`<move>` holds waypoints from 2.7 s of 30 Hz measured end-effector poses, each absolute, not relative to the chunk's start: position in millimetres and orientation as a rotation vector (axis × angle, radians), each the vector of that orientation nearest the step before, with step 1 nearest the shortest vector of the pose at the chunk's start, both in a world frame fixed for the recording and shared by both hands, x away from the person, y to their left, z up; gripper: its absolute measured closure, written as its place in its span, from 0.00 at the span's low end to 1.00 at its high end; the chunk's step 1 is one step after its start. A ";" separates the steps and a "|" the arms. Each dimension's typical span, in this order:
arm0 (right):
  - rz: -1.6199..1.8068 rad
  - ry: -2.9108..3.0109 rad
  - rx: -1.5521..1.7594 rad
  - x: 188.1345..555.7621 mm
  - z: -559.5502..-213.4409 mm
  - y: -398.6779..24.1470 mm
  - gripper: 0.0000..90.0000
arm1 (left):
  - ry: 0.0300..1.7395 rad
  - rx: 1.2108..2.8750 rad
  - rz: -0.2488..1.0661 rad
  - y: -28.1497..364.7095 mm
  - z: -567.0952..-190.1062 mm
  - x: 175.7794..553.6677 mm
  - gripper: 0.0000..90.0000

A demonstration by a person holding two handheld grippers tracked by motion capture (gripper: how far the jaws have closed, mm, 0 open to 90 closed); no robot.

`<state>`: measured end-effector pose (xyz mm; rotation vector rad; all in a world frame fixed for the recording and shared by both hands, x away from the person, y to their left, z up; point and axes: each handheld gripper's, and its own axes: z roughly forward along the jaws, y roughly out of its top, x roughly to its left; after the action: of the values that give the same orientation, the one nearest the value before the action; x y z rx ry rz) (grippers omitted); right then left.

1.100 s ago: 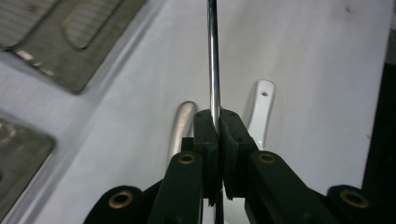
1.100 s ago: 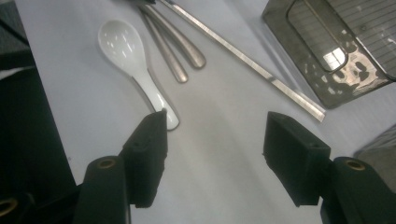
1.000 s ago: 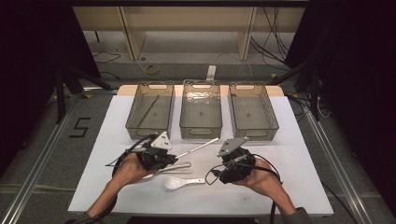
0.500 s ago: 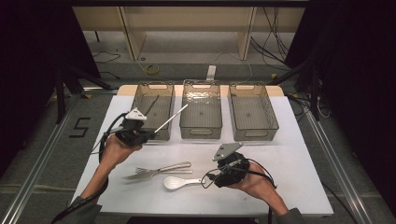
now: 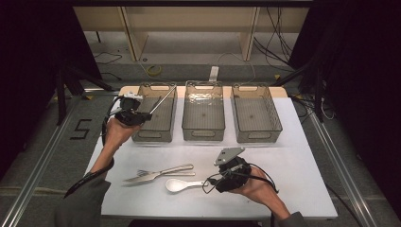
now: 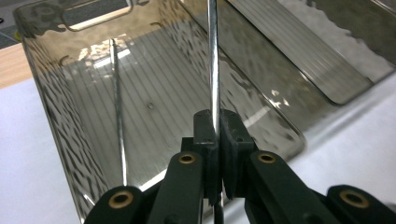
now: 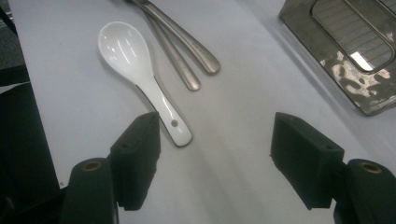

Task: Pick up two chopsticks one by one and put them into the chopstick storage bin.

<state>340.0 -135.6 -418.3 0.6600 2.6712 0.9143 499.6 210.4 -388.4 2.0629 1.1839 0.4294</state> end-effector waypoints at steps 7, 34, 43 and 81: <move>0.949 2.673 0.670 339.3 -417.8 -136.2 0.37 | 1.254 2.038 0.436 211.5 -395.8 521.8 0.95; 0.951 2.700 0.643 338.8 -420.9 -131.8 0.37 | 1.328 2.036 0.448 212.9 -417.4 546.5 0.95; 0.950 2.706 0.642 340.0 -420.9 -132.3 0.37 | 1.324 2.013 0.480 211.1 -417.8 545.0 0.79; 0.846 2.847 0.558 349.8 -441.3 -84.1 0.37 | 0.994 1.927 0.336 211.9 -407.2 412.4 0.23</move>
<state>349.8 -84.1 -441.3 0.5583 2.8465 0.8456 412.4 211.9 -407.2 1.9272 0.9937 0.3365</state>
